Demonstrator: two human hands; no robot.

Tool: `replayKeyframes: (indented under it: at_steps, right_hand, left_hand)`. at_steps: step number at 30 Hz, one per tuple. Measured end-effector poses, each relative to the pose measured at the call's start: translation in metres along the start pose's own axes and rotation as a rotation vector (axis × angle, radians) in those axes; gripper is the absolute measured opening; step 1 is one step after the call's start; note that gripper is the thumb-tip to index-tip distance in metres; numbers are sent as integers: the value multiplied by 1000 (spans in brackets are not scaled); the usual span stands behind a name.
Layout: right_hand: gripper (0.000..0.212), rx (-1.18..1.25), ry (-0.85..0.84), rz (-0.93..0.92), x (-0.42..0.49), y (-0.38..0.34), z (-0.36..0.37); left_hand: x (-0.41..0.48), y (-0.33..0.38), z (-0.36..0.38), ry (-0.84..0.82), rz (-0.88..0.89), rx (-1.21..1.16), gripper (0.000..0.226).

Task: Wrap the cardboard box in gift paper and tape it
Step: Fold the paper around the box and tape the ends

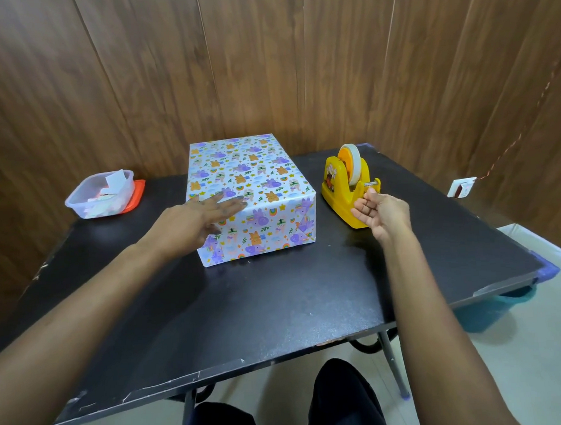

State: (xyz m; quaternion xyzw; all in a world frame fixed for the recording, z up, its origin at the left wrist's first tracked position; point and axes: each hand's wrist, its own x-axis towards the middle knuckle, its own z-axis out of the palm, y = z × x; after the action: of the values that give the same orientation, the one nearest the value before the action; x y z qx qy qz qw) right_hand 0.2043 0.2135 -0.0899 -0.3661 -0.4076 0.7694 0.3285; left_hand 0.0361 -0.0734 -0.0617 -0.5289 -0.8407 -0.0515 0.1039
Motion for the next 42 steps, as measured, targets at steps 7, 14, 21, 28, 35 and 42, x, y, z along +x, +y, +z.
replayKeyframes:
  at_steps: [7,14,21,28,35,42]
  right_hand:
    - [27,216,58,126,8,0,13]
    - [26,349,-149,144,-11,29,3]
    - [16,-123,-489,231,-72,61,48]
    - [22,-100,-523,382,-101,110,88]
    - [20,126,-383,418,-103,120,108]
    - [19,211,-318,391,-107,127,102]
  left_hand:
    - [0,3,-1,12,-12,-9,82]
    - [0,-2,-1,35,-55,-61,77]
    - [13,21,9,79,-164,-55,66]
    - [28,36,-5,-35,-162,-52,64]
    - [22,26,-1,-25,-81,-51,60]
    - [19,29,8,62,-40,-1,57]
